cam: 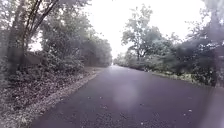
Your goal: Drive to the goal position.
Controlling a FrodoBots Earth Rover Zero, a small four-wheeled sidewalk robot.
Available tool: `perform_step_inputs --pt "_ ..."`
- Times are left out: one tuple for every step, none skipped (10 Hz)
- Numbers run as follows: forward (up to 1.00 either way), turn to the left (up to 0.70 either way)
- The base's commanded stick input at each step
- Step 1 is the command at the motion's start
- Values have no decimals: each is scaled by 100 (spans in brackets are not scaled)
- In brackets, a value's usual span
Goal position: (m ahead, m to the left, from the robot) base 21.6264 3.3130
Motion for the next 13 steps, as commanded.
perform_step_inputs --pt "70 0" --pt "70 0" --pt "70 0" --pt "70 0" --pt "70 0" --pt "0 0" --pt "0 0" --pt "0 0" --pt "0 0" --pt "0 0" --pt "0 0" --pt "0 0" --pt "0 0"
